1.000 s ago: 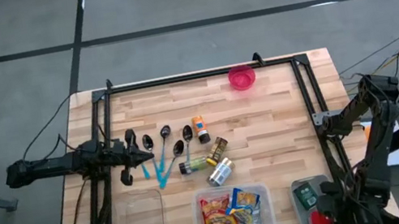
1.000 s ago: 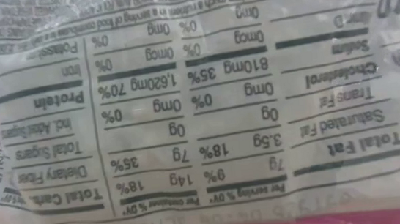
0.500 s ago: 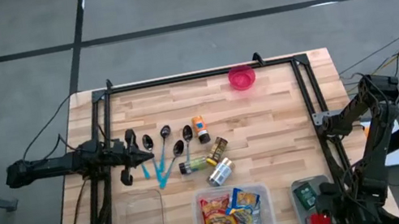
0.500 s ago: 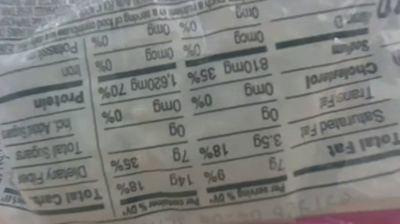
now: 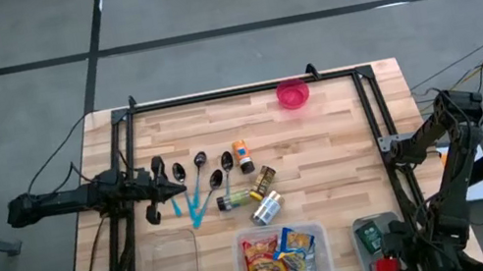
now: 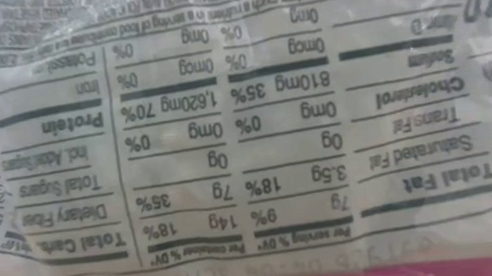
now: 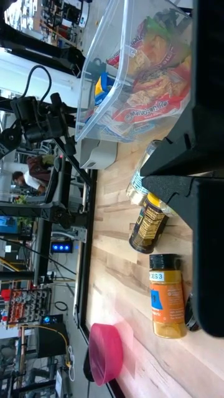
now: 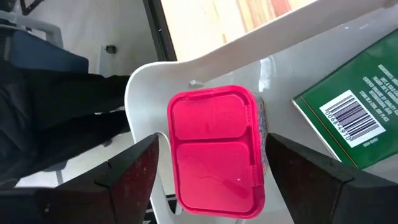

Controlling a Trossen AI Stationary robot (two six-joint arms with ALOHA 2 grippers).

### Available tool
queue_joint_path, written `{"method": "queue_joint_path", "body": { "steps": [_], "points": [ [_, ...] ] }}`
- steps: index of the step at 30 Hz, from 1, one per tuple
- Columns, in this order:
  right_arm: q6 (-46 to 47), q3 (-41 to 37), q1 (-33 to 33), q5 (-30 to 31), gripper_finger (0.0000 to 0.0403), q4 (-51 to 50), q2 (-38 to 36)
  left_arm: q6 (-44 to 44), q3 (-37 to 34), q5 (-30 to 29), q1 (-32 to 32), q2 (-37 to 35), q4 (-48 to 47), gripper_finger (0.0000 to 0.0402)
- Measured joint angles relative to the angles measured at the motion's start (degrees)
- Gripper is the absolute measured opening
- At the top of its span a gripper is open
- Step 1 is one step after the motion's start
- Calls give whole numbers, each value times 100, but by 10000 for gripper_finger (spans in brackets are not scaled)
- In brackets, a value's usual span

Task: Pick & Place Food Item
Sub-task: Put the yellow seasoning can into the gray bin

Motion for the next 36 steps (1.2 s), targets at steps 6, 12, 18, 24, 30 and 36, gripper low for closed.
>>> {"method": "queue_joint_path", "body": {
  "steps": [6, 12, 18, 24, 30, 36],
  "points": [
    [152, 0, 0, 131, 292, -1, -72, 0, 2, 0, 2, 0, 0, 0],
    [280, -2, 0, 176, 292, -54, -271, 0, 0, 0, 2, 0, 0, 0],
    [144, -2, -4, 310, 293, -304, -683, 0, 0, 0, 1, 0, -1, 0],
    [-235, -2, -49, 470, 293, -933, -1086, 0, 2, 0, 1, -1, 0, 0],
    [-697, -2, -99, 958, 293, -1874, -1637, 0, 2, 0, 2, 0, 3, 0],
    [-835, 0, -151, 1645, 293, -3111, -2241, 0, 0, 0, 0, 0, 2, 0]
  ]
}}
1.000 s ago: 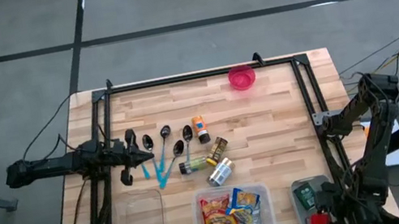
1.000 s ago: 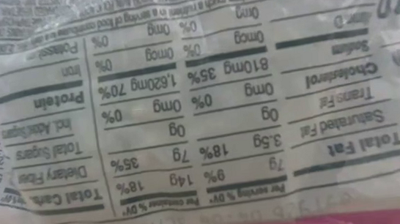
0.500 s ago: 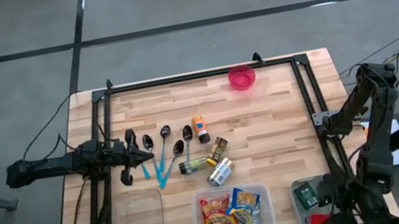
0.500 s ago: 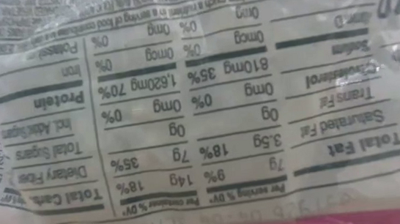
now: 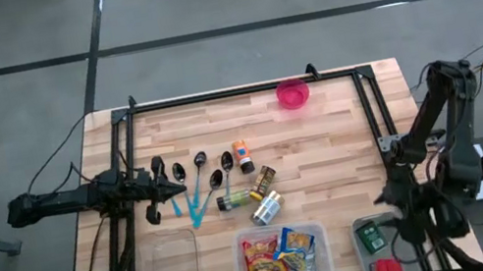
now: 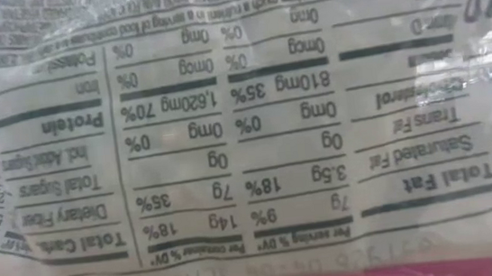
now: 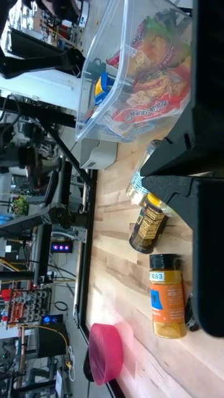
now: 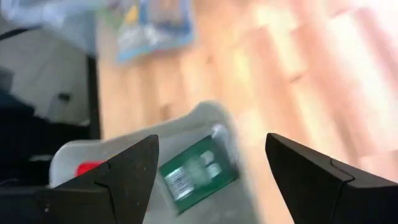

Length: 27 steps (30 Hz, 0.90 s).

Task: Pick & Place Food Item
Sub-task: Put the yellow seasoning can into the gray bin

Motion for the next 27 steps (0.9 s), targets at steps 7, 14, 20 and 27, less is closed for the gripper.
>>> {"method": "queue_joint_path", "body": {
  "steps": [7, 14, 20, 27],
  "points": [
    [-973, -2, -540, 598, 293, -370, -539, 0, 0, 0, 2, 0, -2, 0],
    [-2741, -2, -1933, 282, 293, -278, -818, 0, 1, 0, 1, 0, -1, 0],
    [-4828, -2, -3394, -512, 293, 485, -843, 0, 0, 0, 2, 0, 0, 0],
    [-7009, -2, -5110, -1653, 293, 1300, -665, 0, 1, 0, 1, 0, -2, 0]
  ]
}}
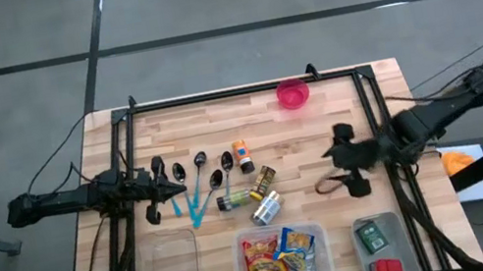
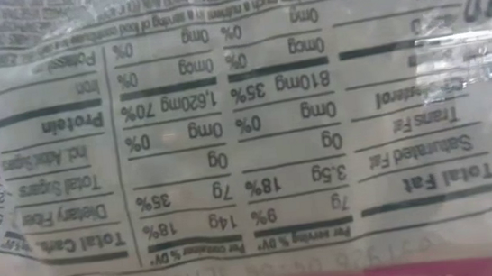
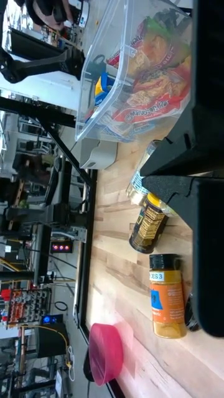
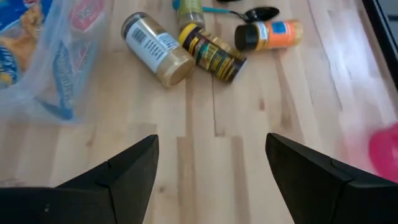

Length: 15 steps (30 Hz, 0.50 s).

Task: Pick & Place Food Item
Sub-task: Put the yellow seasoning can into the gray bin

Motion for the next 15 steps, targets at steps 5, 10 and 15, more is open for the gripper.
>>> {"method": "queue_joint_path", "body": {
  "steps": [5, 10, 15],
  "points": [
    [-1219, 0, -1025, -1068, 293, 627, 402, 0, 1, 0, 1, 0, 0, 0],
    [-2041, 0, -1741, -1950, 293, 1215, 1041, 0, -1, 0, -1, 0, 2, 0],
    [-2813, 35, -2058, -2405, 293, 1738, 1714, 0, 1, 0, -1, 0, 1, 0]
  ]
}}
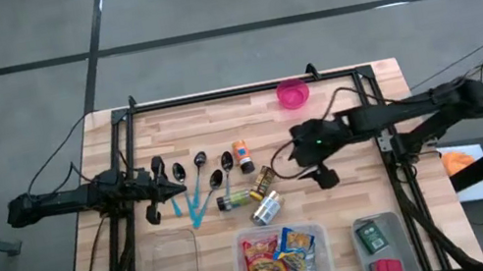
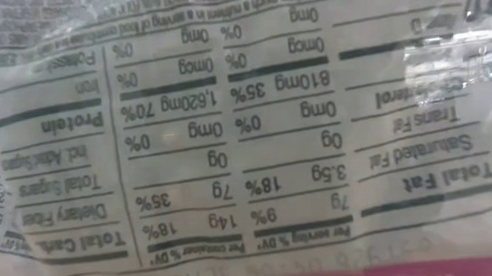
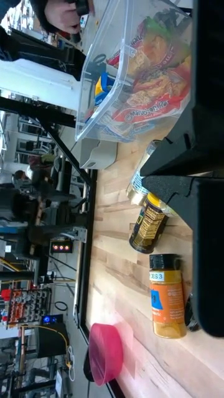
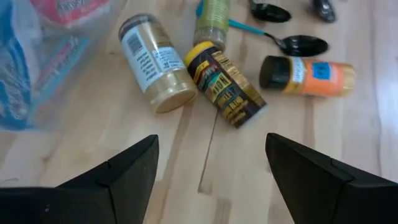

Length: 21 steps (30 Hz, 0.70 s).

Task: Pick & Place Food Item
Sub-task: Put the yellow seasoning can into the gray bin

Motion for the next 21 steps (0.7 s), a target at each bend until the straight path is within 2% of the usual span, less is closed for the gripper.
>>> {"method": "queue_joint_path", "body": {
  "steps": [13, 21],
  "points": [
    [-1271, 1228, -210, -73, 293, -84, 1953, 0, 0, 0, 2, 0, 2, 0],
    [-2301, 1891, -414, -612, 293, -382, 2788, 0, 0, 0, 1, 0, -1, 0]
  ]
}}
